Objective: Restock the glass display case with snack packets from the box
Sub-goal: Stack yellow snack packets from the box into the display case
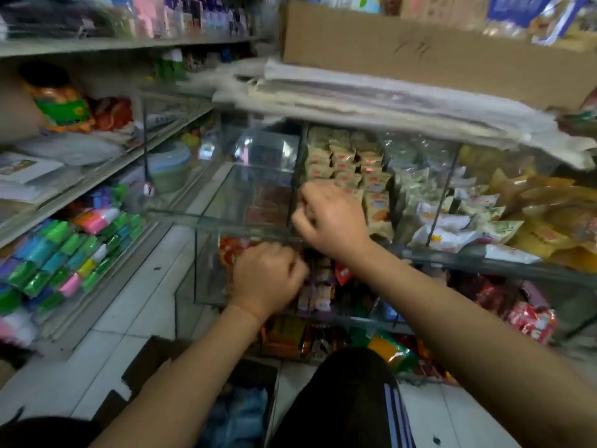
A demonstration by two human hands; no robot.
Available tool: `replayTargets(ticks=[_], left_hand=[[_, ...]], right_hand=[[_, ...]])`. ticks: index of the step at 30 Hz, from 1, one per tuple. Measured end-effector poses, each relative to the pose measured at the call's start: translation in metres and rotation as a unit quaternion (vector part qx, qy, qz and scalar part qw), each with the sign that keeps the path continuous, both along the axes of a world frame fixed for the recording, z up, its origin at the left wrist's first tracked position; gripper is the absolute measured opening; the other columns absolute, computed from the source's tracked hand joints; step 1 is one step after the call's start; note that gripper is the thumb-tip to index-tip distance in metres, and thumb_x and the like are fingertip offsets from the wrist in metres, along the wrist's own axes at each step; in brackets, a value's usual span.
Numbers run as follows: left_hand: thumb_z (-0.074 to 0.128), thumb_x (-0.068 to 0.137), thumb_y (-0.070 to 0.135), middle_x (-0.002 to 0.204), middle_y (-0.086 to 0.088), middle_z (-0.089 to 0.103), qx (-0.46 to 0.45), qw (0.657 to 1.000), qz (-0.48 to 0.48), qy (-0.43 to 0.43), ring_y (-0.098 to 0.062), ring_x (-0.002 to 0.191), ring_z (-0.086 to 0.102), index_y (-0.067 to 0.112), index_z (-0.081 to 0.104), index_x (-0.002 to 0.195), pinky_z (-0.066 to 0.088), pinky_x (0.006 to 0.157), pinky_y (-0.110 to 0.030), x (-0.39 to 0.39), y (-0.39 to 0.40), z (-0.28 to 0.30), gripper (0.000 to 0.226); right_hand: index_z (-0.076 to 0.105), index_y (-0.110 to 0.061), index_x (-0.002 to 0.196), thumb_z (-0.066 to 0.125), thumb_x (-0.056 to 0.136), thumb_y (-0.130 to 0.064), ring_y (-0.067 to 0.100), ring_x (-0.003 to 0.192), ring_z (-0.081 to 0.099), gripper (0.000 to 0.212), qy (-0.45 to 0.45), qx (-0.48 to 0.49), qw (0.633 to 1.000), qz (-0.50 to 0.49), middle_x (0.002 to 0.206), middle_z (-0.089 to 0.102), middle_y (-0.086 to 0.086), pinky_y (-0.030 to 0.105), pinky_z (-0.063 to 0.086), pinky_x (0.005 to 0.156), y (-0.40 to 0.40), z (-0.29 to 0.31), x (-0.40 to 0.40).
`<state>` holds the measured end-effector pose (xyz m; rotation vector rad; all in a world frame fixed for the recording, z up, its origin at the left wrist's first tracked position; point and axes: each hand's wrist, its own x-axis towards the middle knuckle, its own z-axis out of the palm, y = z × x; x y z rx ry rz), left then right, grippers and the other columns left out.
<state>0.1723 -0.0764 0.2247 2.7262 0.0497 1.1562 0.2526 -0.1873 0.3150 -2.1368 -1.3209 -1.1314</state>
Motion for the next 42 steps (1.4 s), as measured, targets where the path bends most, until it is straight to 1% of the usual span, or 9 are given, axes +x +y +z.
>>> replayTargets(ticks=[4,10,13,20,24,29,33,38,42], left_hand=[[0.047,0.093,0.045,0.101,-0.007,0.068,-0.146,0.895,0.162,0.39,-0.027,0.092,0.065,0.017,0.065,0.101,0.047,0.07,-0.031,-0.05,0.065,-0.091,0.034],[0.051,0.094,0.032,0.124,-0.015,0.06,-0.274,0.769,0.217,0.535,-0.031,0.112,0.058,0.008,0.062,0.118,0.047,0.092,-0.036,-0.141,0.138,-0.206,0.035],[0.055,0.092,0.022,0.123,-0.017,0.059,-0.302,0.706,0.237,0.596,-0.032,0.113,0.057,0.003,0.06,0.117,0.048,0.09,-0.036,-0.168,0.169,-0.261,0.032],[0.054,0.093,0.029,0.135,-0.014,0.053,-0.276,0.685,0.181,0.65,-0.032,0.121,0.052,0.01,0.045,0.138,0.044,0.101,-0.044,-0.151,0.206,-0.382,0.05],[0.052,0.092,0.015,0.125,-0.017,0.056,-0.314,0.68,0.168,0.64,-0.031,0.112,0.056,0.005,0.053,0.122,0.049,0.092,-0.04,-0.149,0.201,-0.431,0.032],[0.068,0.084,0.028,0.147,-0.025,0.022,-0.28,0.691,0.23,0.626,-0.043,0.135,0.028,0.011,0.022,0.144,0.038,0.102,-0.05,-0.154,0.191,-0.466,0.077],[0.061,0.088,0.018,0.131,-0.019,0.045,-0.268,0.727,0.281,0.566,-0.036,0.114,0.049,0.013,0.036,0.133,0.044,0.088,-0.044,-0.156,0.185,-0.484,0.052],[0.055,0.093,0.016,0.121,-0.015,0.055,-0.244,0.698,0.301,0.602,-0.03,0.104,0.058,0.008,0.059,0.115,0.052,0.078,-0.039,-0.148,0.18,-0.488,0.024],[0.058,0.088,0.039,0.118,-0.01,0.059,-0.302,0.678,0.316,0.591,-0.027,0.102,0.059,0.013,0.067,0.108,0.053,0.076,-0.037,-0.15,0.176,-0.481,0.033]], right_hand=[[0.058,-0.009,0.079,0.057,0.078,-0.024,0.028,0.065,0.056,0.015,0.021,-0.148,0.984,0.099,0.073,0.057,0.009,0.034,0.041,0.05,0.04,-0.09,-0.049],[0.056,-0.007,0.079,0.062,0.077,-0.018,0.034,0.065,0.059,0.013,0.239,-0.344,0.9,0.119,0.073,0.058,0.014,0.033,0.04,0.046,0.107,-0.267,-0.096],[0.058,-0.005,0.103,0.058,0.085,-0.021,0.036,0.094,0.059,0.024,0.315,-0.458,0.827,0.089,0.101,0.059,0.018,0.038,0.048,0.067,0.139,-0.344,-0.114],[0.035,-0.012,0.14,0.062,0.088,-0.037,0.035,0.127,0.041,0.064,0.479,-0.545,0.688,-0.001,0.139,0.038,0.014,0.042,0.038,0.102,0.195,-0.478,-0.111],[0.03,-0.011,0.143,0.065,0.086,-0.035,0.035,0.13,0.037,0.071,0.497,-0.55,0.671,-0.033,0.142,0.035,0.015,0.046,0.038,0.105,0.207,-0.523,-0.094],[0.033,-0.009,0.14,0.066,0.085,-0.037,0.035,0.129,0.032,0.07,0.427,-0.589,0.684,-0.052,0.142,0.03,0.015,0.046,0.035,0.104,0.206,-0.555,-0.092],[0.036,-0.005,0.137,0.071,0.078,-0.045,0.035,0.129,0.032,0.079,0.469,-0.582,0.66,-0.08,0.138,0.033,0.018,0.044,0.034,0.106,0.196,-0.567,-0.093],[0.033,-0.001,0.135,0.075,0.073,-0.033,0.029,0.116,0.054,0.082,0.675,-0.433,0.592,-0.086,0.125,0.053,0.014,0.038,0.047,0.096,0.183,-0.567,-0.097],[0.028,-0.005,0.13,0.069,0.081,-0.026,0.019,0.104,0.052,0.067,0.782,-0.265,0.549,-0.134,0.112,0.051,0.003,0.03,0.043,0.084,0.184,-0.544,-0.106]])
